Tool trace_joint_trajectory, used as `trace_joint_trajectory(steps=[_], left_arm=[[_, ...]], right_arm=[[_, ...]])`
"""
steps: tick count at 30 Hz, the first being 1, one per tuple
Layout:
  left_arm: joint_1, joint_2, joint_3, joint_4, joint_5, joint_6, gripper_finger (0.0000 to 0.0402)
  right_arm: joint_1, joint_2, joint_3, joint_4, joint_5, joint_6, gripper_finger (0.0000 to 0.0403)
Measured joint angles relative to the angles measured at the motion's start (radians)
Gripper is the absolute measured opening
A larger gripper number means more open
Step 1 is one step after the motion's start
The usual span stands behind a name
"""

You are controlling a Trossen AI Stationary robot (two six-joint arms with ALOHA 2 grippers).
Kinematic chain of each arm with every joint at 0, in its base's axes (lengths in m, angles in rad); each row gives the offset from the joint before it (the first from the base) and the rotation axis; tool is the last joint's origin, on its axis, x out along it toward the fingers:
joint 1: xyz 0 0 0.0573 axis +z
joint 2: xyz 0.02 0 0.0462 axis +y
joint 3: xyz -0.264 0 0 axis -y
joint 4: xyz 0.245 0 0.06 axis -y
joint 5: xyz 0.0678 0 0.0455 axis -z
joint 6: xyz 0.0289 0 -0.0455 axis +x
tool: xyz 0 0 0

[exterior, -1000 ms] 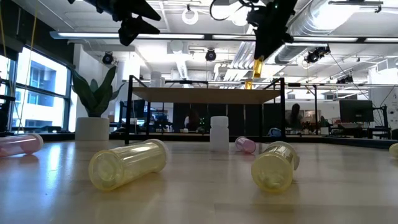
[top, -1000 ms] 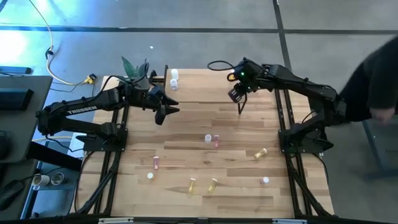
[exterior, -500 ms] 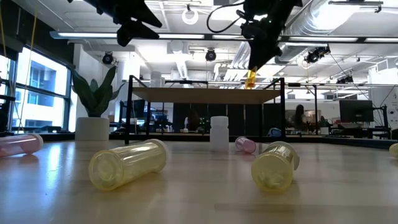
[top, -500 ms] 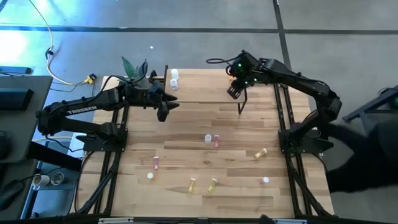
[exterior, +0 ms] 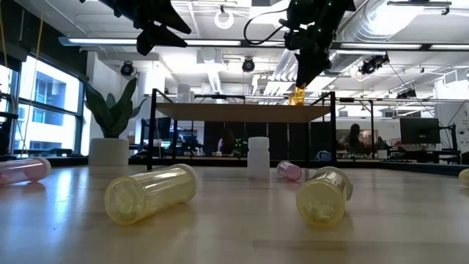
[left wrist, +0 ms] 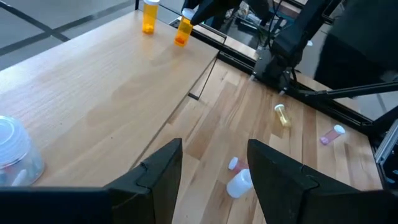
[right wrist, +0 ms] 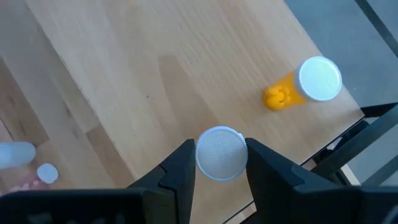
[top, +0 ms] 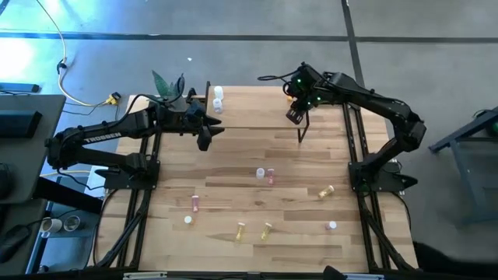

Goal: Pick and place medicine bottles onto shelf by color
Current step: Put the right orange pill bottle aligned with the other orange pill bottle on the shelf

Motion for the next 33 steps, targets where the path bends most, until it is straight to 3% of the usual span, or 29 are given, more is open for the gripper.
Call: trace_joint_trajectory(steps=[33], left_arm=[[0.0,0.0,0.0,-0.001,0.0,-0.015,0.0172]], right_arm=[[0.001,0.024,0.0,0.017,0.01,-0.035,0.0116]])
